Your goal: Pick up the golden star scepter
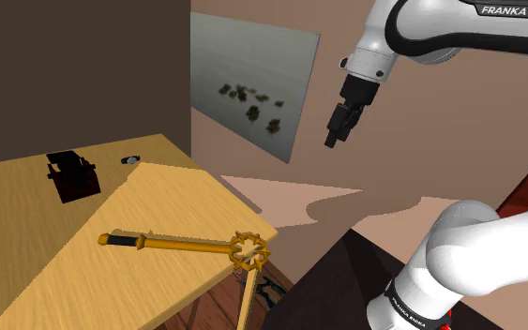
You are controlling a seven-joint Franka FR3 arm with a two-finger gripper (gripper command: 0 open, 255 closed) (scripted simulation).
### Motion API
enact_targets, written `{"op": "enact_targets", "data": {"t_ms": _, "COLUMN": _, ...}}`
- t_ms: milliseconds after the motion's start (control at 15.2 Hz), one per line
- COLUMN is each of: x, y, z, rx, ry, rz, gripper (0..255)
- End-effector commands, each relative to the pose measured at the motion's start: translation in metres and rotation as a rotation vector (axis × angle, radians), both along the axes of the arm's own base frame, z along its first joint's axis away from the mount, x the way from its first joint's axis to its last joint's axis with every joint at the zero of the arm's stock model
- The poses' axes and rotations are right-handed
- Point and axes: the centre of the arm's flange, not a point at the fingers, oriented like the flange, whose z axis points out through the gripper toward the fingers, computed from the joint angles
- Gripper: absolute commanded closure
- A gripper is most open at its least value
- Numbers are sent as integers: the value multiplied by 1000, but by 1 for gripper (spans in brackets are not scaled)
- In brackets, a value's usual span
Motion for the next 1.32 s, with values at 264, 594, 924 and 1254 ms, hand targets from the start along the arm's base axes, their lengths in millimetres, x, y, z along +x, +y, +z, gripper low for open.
{"op": "enact_targets", "data": {"t_ms": 264, "x": 31, "y": 26, "z": -35, "rx": -9, "ry": -6, "rz": 77, "gripper": 0}}
{"op": "enact_targets", "data": {"t_ms": 594, "x": 66, "y": 62, "z": -79, "rx": -21, "ry": -13, "rz": 173, "gripper": 0}}
{"op": "enact_targets", "data": {"t_ms": 924, "x": 98, "y": 101, "z": -122, "rx": -33, "ry": -20, "rz": 270, "gripper": 0}}
{"op": "enact_targets", "data": {"t_ms": 1254, "x": 127, "y": 141, "z": -167, "rx": -44, "ry": -27, "rz": 366, "gripper": 0}}
